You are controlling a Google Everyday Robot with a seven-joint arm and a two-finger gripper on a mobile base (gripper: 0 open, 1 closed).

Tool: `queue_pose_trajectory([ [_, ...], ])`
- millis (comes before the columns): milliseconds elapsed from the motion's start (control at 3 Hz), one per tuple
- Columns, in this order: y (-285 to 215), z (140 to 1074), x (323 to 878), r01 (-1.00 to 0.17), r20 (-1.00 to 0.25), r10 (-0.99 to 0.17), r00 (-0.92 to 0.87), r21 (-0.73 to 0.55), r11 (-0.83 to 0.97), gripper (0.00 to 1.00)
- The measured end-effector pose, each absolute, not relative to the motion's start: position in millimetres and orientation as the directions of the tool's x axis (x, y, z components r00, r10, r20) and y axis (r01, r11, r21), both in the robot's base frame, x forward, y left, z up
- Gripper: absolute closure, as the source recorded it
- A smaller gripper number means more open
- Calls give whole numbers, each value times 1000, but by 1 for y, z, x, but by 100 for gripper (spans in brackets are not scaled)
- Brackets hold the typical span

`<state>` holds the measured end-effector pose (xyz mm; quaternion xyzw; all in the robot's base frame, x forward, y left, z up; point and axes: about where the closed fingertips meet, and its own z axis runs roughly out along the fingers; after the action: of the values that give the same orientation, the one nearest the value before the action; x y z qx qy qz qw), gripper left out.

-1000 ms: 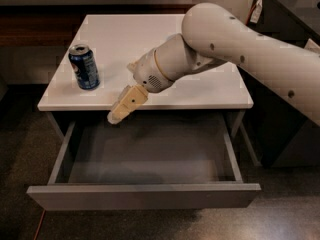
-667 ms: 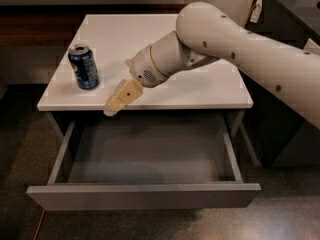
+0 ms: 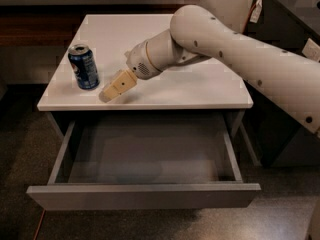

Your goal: Place pepsi can into top drawer

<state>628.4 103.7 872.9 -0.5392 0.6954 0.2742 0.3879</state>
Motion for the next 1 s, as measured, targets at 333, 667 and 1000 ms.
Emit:
queue_pose_trajectory([
  [333, 127, 874, 661, -961, -858, -500, -115, -31, 274, 0],
  [667, 144, 875, 679, -963, -870, -480, -112, -24, 268, 0],
  [1000, 160, 882, 692, -967, -876, -472, -100, -25, 253, 0],
])
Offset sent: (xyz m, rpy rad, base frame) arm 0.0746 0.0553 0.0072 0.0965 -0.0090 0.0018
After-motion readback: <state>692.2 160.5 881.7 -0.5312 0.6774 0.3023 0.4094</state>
